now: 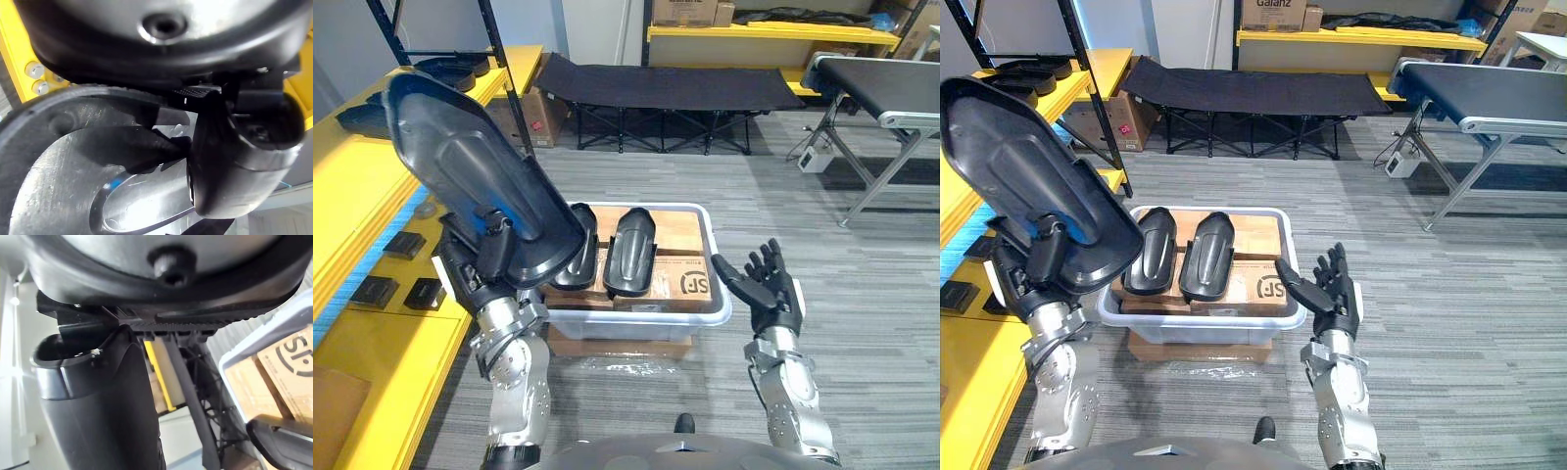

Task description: Walk over and take three plastic housings, then place them on the shelf

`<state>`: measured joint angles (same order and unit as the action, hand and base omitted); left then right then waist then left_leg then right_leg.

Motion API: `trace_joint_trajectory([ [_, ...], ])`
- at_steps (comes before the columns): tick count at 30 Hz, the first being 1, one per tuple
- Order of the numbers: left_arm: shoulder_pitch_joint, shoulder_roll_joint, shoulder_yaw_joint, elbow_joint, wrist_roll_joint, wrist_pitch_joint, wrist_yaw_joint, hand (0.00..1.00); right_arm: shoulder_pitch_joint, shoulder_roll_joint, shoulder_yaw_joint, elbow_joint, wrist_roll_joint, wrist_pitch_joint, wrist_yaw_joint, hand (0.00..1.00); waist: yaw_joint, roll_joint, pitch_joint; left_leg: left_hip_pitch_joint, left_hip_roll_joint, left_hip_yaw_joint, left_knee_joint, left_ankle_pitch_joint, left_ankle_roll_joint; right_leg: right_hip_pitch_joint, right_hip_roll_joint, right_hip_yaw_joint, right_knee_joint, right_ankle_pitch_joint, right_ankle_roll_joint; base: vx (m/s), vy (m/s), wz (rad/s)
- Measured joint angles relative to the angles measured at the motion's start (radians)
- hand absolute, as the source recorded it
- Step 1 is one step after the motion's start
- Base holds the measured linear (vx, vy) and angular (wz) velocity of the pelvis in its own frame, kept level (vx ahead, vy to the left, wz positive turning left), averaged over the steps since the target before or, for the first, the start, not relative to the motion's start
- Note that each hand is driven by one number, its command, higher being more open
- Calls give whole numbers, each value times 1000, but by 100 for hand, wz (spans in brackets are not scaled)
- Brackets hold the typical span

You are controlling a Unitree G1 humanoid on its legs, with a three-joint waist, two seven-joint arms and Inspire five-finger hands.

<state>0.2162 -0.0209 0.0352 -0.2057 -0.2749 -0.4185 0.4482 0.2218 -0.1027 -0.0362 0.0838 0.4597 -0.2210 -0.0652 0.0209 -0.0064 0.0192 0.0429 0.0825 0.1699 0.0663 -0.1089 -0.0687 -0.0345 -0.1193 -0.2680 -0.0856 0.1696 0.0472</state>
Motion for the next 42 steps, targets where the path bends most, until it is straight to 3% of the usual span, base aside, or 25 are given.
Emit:
trace_joint_trajectory([
  [6,29,-2,57,-126,17,0,1,0,-57,14,22,0,27,0,85,100,20,-2,17,-14,-2,-37,6,0,0,5,-2,-30,0,-7,-2,-16,-1,12],
  [14,83,-23,181,-218,49,0,-12,0,-164,24,163,62,-100,0,89,100,119,-12,28,-60,-17,-194,16,27,-3,49,-6,-178,0,-26,-3,14,-10,57],
  [20,159,-31,219,-219,39,6,-62,0,-231,20,238,62,-101,1,126,100,150,-23,33,-71,-33,-251,21,31,4,79,-24,-227,0,-34,2,-13,36,28],
  [22,160,-30,205,-219,39,10,-112,0,-244,20,248,61,-131,14,123,100,140,-22,36,-85,-35,-265,12,26,18,107,-40,-303,6,-42,12,-3,21,89],
  [23,156,-25,200,-217,37,11,-135,0,-242,19,245,56,-143,22,118,100,127,-15,41,-95,-16,-219,14,24,32,119,-38,-343,6,-46,17,26,-11,169],
  [24,138,-9,179,-210,33,12,-187,0,-231,2,235,35,-148,44,96,100,94,-24,39,-114,24,-96,27,48,64,152,-44,-431,7,-52,17,27,32,208],
  [25,112,9,151,-196,30,9,-236,0,-212,-19,220,3,-147,66,73,100,83,-15,43,-130,69,33,40,68,54,172,-57,-496,9,-68,33,29,39,203],
  [26,101,11,131,-190,29,8,-249,0,-205,-33,210,-10,-147,70,67,100,86,-2,51,-128,84,70,39,91,29,179,-59,-519,20,-74,39,19,137,143],
  [27,100,11,97,-190,19,8,-255,0,-202,-53,198,-13,-147,71,64,100,95,22,66,-118,71,64,10,130,0,179,-81,-535,67,-90,46,18,191,74],
  [28,101,11,89,-190,15,8,-254,0,-196,-54,195,-13,-147,71,65,100,94,26,68,-114,58,59,-3,139,-1,175,-100,-521,84,-98,54,21,211,48],
  [30,104,12,78,-190,16,8,-254,0,-193,-29,197,-13,-138,60,66,100,91,24,76,-97,33,60,-24,142,8,174,-132,-519,120,-113,64,29,193,12],
  [33,108,16,47,-191,10,8,-284,0,-166,10,198,-61,-94,-11,67,100,83,11,86,-86,-3,42,-50,136,23,171,-180,-500,181,-150,76,15,132,24],
  [36,108,33,-3,-190,9,8,-353,0,-134,23,203,-123,-91,-77,73,100,55,5,86,-85,-38,-20,-71,151,37,154,-216,-344,261,-191,58,56,105,61],
  [38,105,45,-21,-192,2,8,-390,0,-135,23,214,-123,-96,-91,90,100,58,6,85,-87,-41,-37,-72,166,35,140,-220,-297,294,-194,60,89,70,41],
  [42,103,66,-30,-192,-1,9,-395,0,-145,18,281,-123,-100,-91,152,100,64,1,85,-118,-47,-68,-67,183,31,149,-209,-302,252,-208,76,34,-44,24],
])
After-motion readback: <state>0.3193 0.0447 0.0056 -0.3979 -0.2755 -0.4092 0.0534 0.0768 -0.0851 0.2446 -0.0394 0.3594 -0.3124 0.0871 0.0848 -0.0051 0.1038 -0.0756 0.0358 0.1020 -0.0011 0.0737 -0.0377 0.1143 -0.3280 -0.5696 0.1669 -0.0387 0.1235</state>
